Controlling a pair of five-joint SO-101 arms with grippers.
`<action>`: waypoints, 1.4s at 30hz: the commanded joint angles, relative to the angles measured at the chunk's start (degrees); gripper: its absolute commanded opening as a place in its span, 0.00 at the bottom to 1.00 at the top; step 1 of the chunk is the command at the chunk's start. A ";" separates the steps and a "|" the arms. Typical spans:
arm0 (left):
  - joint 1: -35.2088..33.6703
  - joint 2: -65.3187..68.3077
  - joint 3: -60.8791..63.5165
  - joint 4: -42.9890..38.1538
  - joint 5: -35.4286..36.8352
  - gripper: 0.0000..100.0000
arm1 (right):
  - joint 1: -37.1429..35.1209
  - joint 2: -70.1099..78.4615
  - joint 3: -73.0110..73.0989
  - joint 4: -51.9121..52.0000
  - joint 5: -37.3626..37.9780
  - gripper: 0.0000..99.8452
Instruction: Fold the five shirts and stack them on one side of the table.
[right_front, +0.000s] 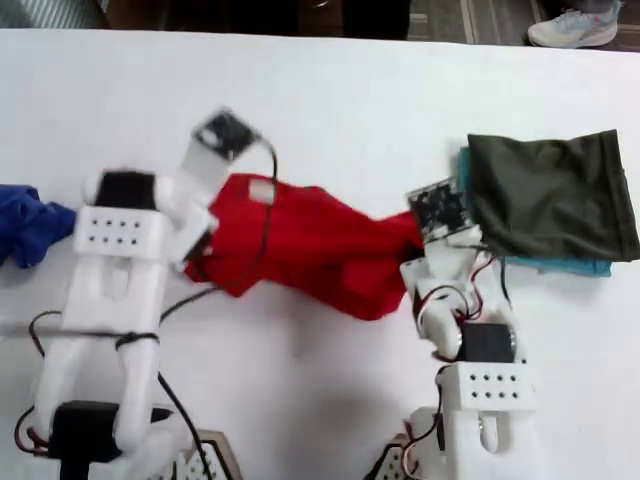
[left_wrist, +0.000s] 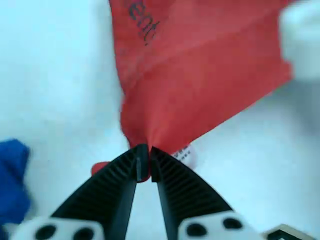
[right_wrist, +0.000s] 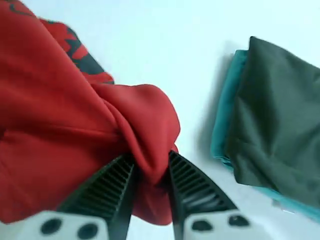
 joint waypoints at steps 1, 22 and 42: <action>-1.93 1.58 11.65 -10.55 -2.02 0.03 | -0.31 -1.54 3.16 -5.76 0.88 0.02; -3.69 -1.67 18.59 -10.20 -15.82 0.14 | -0.75 -1.54 13.19 -17.98 -3.96 0.02; 0.35 -3.52 34.86 -34.37 -16.35 0.15 | -0.75 -1.54 13.36 -17.98 -4.04 0.02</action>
